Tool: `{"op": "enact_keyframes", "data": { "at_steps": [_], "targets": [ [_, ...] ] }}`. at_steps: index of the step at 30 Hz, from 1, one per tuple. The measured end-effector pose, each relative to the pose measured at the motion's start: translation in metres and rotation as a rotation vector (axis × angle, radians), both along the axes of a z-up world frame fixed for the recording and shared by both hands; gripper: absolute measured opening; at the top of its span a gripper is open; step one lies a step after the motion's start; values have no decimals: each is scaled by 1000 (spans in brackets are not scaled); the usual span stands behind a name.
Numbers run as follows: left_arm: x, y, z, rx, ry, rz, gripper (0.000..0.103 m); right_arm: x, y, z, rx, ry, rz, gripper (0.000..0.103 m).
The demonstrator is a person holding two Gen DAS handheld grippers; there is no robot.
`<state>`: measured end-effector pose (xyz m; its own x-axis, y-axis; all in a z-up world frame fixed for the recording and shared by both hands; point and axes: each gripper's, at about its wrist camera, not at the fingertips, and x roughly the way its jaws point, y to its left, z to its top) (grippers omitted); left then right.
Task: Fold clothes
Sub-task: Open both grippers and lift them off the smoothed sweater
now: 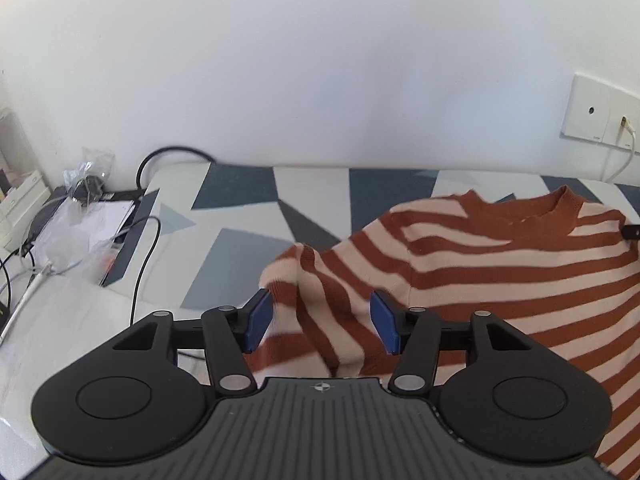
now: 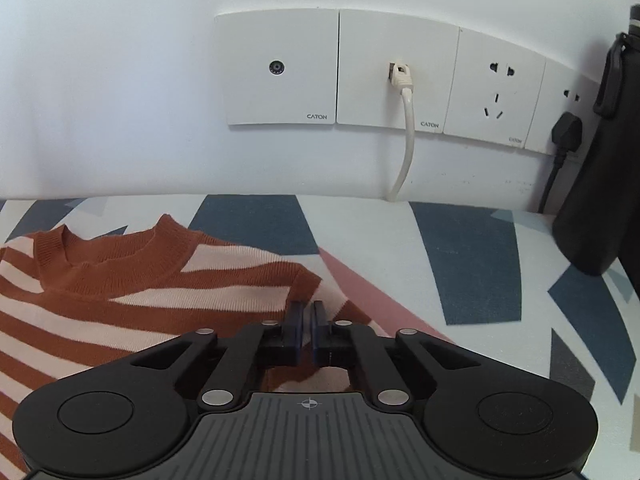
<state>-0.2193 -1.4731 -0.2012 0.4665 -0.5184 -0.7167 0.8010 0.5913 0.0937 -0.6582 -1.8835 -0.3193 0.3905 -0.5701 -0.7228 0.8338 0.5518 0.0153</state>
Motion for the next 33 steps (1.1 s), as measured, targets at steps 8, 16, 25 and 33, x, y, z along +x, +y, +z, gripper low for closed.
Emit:
{"op": "enact_keyframes", "data": {
  "at_steps": [8, 16, 25, 33],
  "targets": [
    [-4, 26, 1, -7, 52, 17, 60, -28, -27, 3, 7, -88, -205, 2],
    [-44, 57, 2, -18, 154, -68, 68, -68, 65, 27, 29, -179, -82, 28],
    [-78, 107, -14, 19, 270, -123, 78, -100, 168, 25, 171, -143, -102, 35],
    [-89, 143, -14, -7, 347, -150, 78, -129, 229, 45, 168, -171, -138, 45]
  ]
}}
